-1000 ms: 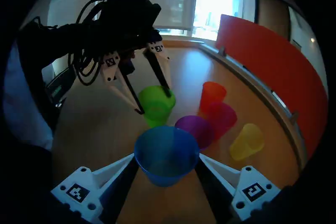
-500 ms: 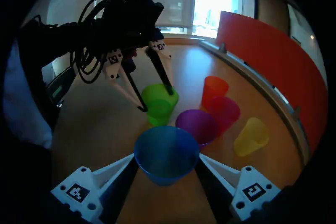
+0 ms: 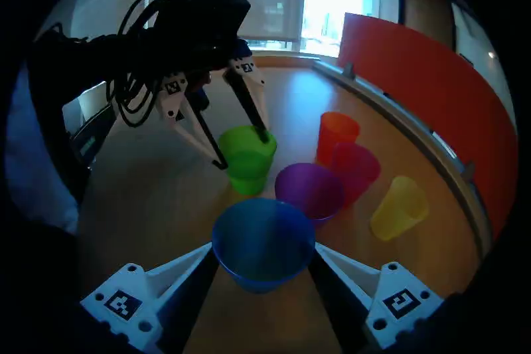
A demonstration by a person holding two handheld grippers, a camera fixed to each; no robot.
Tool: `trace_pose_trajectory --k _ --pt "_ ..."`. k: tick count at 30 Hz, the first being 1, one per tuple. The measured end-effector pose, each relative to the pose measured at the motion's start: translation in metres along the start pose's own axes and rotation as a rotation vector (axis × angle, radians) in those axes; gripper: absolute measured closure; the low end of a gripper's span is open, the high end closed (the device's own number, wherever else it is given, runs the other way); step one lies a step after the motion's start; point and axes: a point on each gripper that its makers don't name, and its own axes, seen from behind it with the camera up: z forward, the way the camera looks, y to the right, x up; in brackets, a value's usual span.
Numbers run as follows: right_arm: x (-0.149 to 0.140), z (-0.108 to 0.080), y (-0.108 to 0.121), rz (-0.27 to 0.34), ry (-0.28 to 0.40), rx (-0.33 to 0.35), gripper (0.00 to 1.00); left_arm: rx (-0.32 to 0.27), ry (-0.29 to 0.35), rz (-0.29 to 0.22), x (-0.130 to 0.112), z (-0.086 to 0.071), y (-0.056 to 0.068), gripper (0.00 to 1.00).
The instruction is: Pour water
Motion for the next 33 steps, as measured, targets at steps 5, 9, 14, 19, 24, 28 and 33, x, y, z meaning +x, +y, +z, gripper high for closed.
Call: trace_pose_trajectory --k 5,9,14,19,24,28,33 --pt "-0.006 0.004 -0.002 -0.001 -0.01 0.001 0.1 0.0 -0.006 0.002 -0.002 -0.001 0.0 0.1" --pt "-0.009 0.007 -0.003 -0.002 -0.012 0.003 0.09 0.007 -0.011 0.001 -0.001 0.0 -0.002 0.09" --pt "-0.012 0.009 -0.003 -0.002 -0.012 0.0 0.09 0.003 -0.012 -0.013 -0.001 0.0 -0.001 0.08" --pt "-0.013 0.01 -0.003 0.005 -0.008 -0.001 0.09 0.001 -0.021 -0.014 -0.003 0.0 -0.001 0.07" --pt "-0.017 0.01 -0.003 0.014 -0.012 -0.003 0.1 -0.002 -0.036 -0.016 -0.009 0.0 0.001 0.07" --pt "-0.017 0.009 -0.003 0.021 -0.011 -0.004 0.1 -0.003 -0.038 -0.025 -0.01 -0.001 0.0 0.07" --pt "-0.022 0.008 -0.004 0.027 -0.022 -0.003 0.09 -0.002 -0.054 -0.036 -0.016 -0.002 0.0 0.07"
